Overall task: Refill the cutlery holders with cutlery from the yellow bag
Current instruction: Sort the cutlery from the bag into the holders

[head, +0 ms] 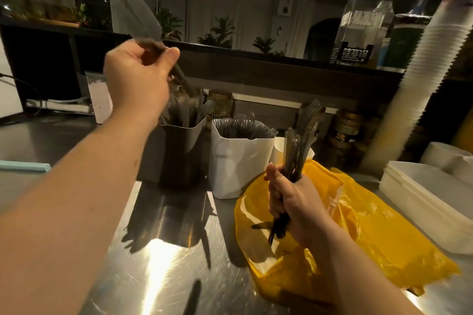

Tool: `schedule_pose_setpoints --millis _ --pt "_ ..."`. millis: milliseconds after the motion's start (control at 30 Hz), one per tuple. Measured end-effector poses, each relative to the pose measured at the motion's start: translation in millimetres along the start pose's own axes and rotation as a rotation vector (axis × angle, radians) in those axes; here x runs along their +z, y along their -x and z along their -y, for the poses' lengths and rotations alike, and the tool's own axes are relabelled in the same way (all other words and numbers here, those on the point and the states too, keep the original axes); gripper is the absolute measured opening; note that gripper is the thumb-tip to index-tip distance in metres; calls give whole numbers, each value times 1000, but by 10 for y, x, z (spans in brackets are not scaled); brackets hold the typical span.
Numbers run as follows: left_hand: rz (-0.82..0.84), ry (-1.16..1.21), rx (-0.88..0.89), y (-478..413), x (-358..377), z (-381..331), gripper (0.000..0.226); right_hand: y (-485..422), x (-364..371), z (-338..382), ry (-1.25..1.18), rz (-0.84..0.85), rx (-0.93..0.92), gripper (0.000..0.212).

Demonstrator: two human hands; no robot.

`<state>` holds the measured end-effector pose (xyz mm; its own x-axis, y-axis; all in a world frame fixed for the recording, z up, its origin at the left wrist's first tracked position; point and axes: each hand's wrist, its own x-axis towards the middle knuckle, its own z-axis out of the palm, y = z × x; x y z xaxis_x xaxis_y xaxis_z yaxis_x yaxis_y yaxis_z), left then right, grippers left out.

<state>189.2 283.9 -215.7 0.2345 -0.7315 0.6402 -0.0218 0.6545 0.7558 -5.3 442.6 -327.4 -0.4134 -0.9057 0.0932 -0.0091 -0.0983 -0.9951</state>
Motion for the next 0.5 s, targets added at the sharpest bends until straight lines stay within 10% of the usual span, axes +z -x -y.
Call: schedule_pose_setpoints --millis 233,500 --pt "313 -550 36 67 50 435 38 -10 -23 -12 20 6 26 43" --pt "302 -914 -30 167 150 543 73 -58 -61 -70 48 -37 40 37"
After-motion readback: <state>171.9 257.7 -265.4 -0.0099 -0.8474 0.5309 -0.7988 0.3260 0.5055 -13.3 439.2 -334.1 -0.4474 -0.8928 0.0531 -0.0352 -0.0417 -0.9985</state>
